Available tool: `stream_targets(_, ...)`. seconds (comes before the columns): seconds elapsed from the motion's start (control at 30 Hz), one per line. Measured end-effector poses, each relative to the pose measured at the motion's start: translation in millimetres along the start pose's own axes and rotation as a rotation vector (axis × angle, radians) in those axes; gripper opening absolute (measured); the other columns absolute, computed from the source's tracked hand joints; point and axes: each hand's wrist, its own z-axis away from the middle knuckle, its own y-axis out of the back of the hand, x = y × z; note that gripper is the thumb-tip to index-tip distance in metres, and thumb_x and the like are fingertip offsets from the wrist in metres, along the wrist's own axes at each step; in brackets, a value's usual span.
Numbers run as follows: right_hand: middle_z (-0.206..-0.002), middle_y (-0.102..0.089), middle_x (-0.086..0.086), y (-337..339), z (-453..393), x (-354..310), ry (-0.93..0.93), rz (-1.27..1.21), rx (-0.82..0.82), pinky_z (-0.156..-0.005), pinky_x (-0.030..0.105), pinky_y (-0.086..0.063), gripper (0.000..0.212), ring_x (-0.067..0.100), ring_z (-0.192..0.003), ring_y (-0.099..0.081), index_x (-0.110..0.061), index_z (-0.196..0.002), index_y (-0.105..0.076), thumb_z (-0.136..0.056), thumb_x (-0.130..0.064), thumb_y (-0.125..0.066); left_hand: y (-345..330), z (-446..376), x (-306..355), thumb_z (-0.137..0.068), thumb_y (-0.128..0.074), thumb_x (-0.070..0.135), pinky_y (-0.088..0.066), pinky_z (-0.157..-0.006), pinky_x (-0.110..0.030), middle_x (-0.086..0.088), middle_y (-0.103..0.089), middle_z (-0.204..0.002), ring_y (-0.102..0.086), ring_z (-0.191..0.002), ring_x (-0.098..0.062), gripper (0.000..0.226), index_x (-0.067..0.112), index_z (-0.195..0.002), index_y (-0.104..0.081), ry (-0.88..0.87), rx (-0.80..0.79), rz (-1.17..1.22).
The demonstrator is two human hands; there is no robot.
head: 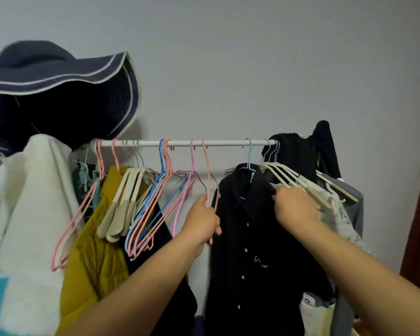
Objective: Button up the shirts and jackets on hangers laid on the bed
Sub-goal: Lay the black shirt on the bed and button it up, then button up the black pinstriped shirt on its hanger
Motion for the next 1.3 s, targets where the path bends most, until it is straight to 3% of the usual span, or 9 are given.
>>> stream_targets(0.13,-0.094,-0.066,0.014,13,27,-44,0.205,-0.165,0.286,-0.080,0.044,-0.045,0.034,0.037,-0.091,-0.057,-0.011,-0.088,-0.067,-0.101,-0.038,-0.050,-17,10,12,-0.091,-0.037,-0.006,-0.043,-0.050,-0.027,-0.011,-0.061,-0.073,-0.059,-0.063,-0.021,0.043,0.026,-0.116,-0.050,-0.005,-0.038,0.039)
stream_targets(0.23,-0.088,-0.072,0.013,21,32,-86,-0.105,-1.050,-0.359,-0.079,0.038,-0.050,0.045,0.034,-0.092,-0.067,-0.012,-0.081,-0.070,-0.101,-0.047,-0.049,-22,12,17,-0.089,-0.042,0.000,-0.058,-0.084,-0.041,-0.012,-0.070,-0.098,-0.068,-0.093,-0.024,0.035,0.018,-0.111,-0.061,-0.025,-0.105,-0.053)
stream_targets(0.33,-0.094,-0.068,0.013,8,31,-104,-0.427,-1.536,-0.818,-0.074,0.037,-0.054,0.028,0.028,-0.089,-0.066,-0.014,-0.093,-0.071,-0.091,-0.042,-0.064,-11,21,20,-0.087,-0.046,-0.004,-0.055,-0.075,-0.031,-0.009,-0.071,-0.097,-0.067,-0.096,-0.023,0.034,0.007,-0.115,-0.062,0.006,-0.184,-0.104)
stream_targets(0.5,-0.085,-0.057,0.015,1,29,-125,-0.451,-1.488,-0.621,-0.051,0.026,-0.044,0.028,0.023,-0.067,-0.054,0.000,-0.097,-0.069,-0.078,-0.009,-0.052,38,45,33,-0.090,-0.050,-0.007,-0.046,-0.064,-0.009,-0.001,-0.071,-0.085,-0.063,-0.066,0.003,0.033,0.017,-0.098,-0.072,-0.156,-0.294,-0.303)
stream_targets(0.67,-0.105,-0.063,0.024,28,25,-122,-0.353,-1.356,-0.422,-0.079,0.033,-0.056,0.029,0.035,-0.098,-0.065,-0.002,-0.110,-0.068,-0.096,-0.002,-0.044,74,2,24,-0.100,-0.049,0.015,-0.039,-0.111,-0.030,-0.003,-0.053,-0.150,-0.052,-0.135,-0.019,0.047,0.017,-0.147,-0.051,-0.277,-0.083,-0.706)
stream_targets(0.8,-0.115,-0.066,0.020,34,47,-103,-0.374,-1.350,-0.336,-0.080,0.033,-0.058,0.034,0.031,-0.111,-0.065,-0.009,-0.105,-0.070,-0.093,0.002,-0.041,48,-15,5,-0.098,-0.050,0.014,-0.036,-0.108,-0.029,-0.004,-0.046,-0.152,-0.045,-0.139,-0.022,0.048,0.020,-0.146,-0.051,-0.296,-0.070,-0.492)
stream_targets(0.93,-0.110,-0.070,0.022,16,108,-55,-0.424,-1.344,-0.369,-0.081,0.035,-0.057,0.036,0.029,-0.108,-0.069,-0.013,-0.098,-0.073,-0.092,0.006,-0.043,2,19,-11,-0.088,-0.053,0.006,-0.023,-0.123,-0.043,-0.005,-0.042,-0.147,-0.027,-0.145,-0.025,0.046,0.023,-0.130,-0.063,-0.671,0.245,-0.409)
stream_targets(1.1,-0.116,-0.067,0.032,30,227,25,-0.586,-1.372,-0.395,-0.087,0.041,-0.050,0.028,0.035,-0.105,-0.068,0.000,-0.115,-0.068,-0.099,0.007,-0.047,-56,64,-29,-0.092,-0.052,0.002,-0.039,-0.099,-0.020,0.012,-0.057,-0.119,-0.053,-0.116,-0.009,0.036,0.026,-0.113,-0.070,-0.656,-0.292,-0.127)
stream_targets(1.3,-0.122,-0.065,0.032,104,409,62,-0.883,-1.459,-0.304,-0.080,0.037,-0.062,0.031,0.034,-0.103,-0.071,0.002,-0.129,-0.058,-0.103,0.004,-0.041,-99,149,-74,-0.097,-0.052,0.003,-0.050,-0.091,-0.028,0.006,-0.067,-0.112,-0.062,-0.102,-0.010,0.032,0.023,-0.113,-0.072,-0.597,-0.736,-0.131)
